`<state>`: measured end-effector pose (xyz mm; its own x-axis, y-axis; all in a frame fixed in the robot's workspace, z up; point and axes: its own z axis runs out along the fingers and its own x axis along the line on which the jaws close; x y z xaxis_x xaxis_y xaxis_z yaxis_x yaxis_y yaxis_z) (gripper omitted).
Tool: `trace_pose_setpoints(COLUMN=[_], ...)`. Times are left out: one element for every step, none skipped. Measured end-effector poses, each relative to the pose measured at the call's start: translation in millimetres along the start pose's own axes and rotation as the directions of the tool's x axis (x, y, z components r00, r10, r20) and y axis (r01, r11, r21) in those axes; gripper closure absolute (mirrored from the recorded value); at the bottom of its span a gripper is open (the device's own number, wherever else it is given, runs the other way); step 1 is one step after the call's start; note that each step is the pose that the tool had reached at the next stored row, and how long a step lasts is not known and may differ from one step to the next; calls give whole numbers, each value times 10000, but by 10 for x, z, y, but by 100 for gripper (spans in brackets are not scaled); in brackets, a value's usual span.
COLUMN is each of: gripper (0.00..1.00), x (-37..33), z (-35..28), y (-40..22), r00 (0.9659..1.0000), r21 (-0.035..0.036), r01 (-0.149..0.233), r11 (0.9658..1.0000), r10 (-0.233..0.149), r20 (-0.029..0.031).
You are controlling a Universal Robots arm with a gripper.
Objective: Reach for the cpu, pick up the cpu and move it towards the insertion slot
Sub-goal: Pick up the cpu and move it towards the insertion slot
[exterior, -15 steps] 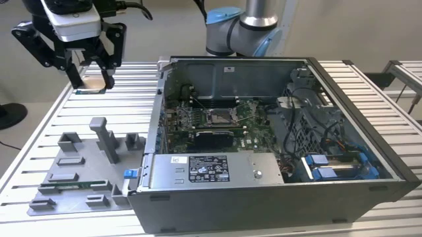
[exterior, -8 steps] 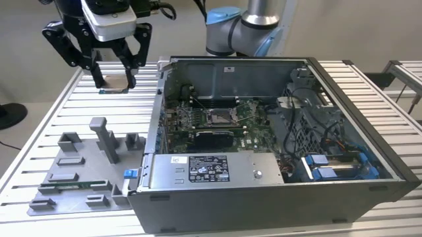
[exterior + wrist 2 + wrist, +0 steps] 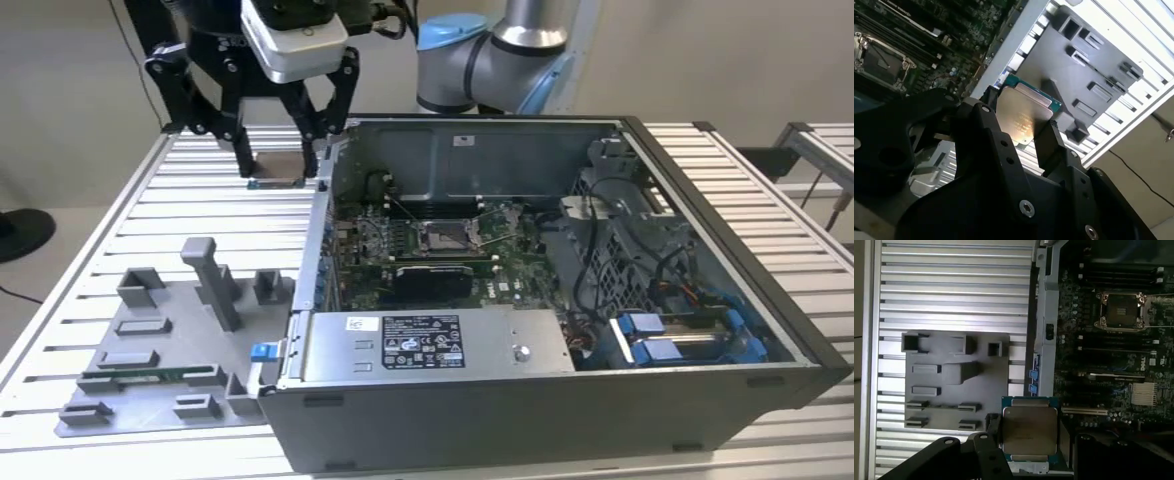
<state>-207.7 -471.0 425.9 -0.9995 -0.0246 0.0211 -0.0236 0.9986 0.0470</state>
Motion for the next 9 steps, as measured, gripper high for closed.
trace_pose_setpoints(gripper=[100,100,100,100,100,100,100,100,100], x=[-42,-79,-113,-146,-189,-234,-279,-324,-369], z=[-1,-2,-2,-3,-4,-5,-6,-7,-8], y=[-1,-2,-3,-3,-4,-6,-7,-8,-9], r00=[10000,10000,10000,10000,10000,10000,10000,10000,10000], r21=[1,0,0,0,0,0,0,0,0], r01=[-1,-1,0,1,0,0,0,0,0], r11=[10000,10000,10000,10000,10000,10000,10000,10000,10000], r10=[1,1,0,-1,0,0,0,0,0], r20=[0,0,0,0,0,0,0,1,0])
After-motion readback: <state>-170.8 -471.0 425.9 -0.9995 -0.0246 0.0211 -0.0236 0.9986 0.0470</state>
